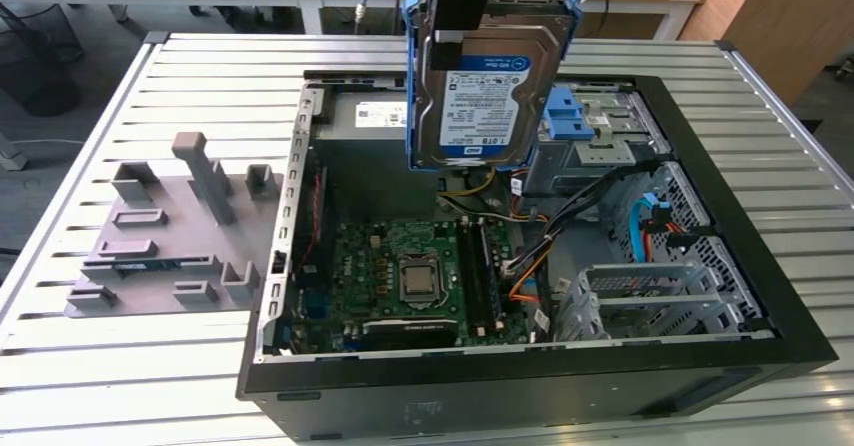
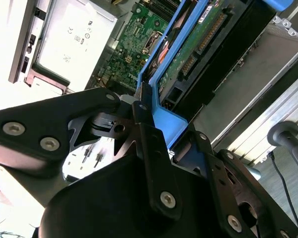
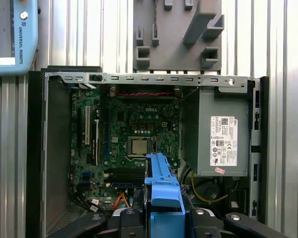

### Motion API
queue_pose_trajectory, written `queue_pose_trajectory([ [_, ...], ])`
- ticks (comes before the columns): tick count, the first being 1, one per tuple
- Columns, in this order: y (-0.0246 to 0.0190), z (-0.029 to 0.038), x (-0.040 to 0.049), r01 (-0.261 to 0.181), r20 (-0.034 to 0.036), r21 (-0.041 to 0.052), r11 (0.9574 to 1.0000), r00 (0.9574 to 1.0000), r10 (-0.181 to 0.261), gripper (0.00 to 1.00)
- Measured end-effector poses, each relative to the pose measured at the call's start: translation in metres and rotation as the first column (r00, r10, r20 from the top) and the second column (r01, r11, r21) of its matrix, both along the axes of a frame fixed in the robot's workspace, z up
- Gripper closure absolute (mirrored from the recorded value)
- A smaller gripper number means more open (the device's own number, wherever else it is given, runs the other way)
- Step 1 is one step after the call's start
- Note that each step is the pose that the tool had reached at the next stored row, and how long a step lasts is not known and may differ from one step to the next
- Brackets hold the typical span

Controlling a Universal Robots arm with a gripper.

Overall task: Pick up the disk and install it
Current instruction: 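Insert the disk into the insertion slot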

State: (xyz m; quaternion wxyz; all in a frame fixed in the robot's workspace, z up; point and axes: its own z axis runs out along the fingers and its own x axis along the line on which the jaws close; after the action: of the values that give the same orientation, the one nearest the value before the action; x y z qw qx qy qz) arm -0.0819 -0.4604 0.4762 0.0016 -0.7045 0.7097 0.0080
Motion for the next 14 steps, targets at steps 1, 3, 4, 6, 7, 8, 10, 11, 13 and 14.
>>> queue_pose_trajectory([
  [1,0.0000,0.0000,0.0000,0.000,0.0000,-0.0001,1.0000,1.0000,0.000,0.64],
  [3,0.0000,0.0000,0.0000,0.000,0.0000,-0.0001,1.0000,1.0000,0.000,0.64],
  [4,-0.0001,0.0000,0.0000,0.000,0.0000,-0.0001,1.0000,1.0000,0.000,0.64],
  [6,-0.0001,0.0000,0.0000,0.000,0.0000,0.0000,1.0000,1.0000,0.000,0.64],
  [7,-0.0001,0.0000,0.0000,0.000,0.0000,-0.0001,1.0000,1.0000,0.000,0.64],
  [8,-0.0003,0.0000,0.0000,0.000,0.0000,-0.0001,1.0000,1.0000,0.000,0.64],
  [10,-0.0021,0.0000,0.0001,0.000,0.0000,0.0000,1.0000,1.0000,0.000,0.64],
  [11,-0.0031,0.0000,0.0000,0.000,0.0000,-0.0001,1.0000,1.0000,0.000,0.64],
  [13,-0.0055,0.0000,0.0000,0.000,0.0000,0.0000,1.0000,1.0000,0.000,0.64],
  [14,-0.0068,0.0000,0.0000,0.000,0.0000,-0.0001,1.0000,1.0000,0.000,0.64],
])
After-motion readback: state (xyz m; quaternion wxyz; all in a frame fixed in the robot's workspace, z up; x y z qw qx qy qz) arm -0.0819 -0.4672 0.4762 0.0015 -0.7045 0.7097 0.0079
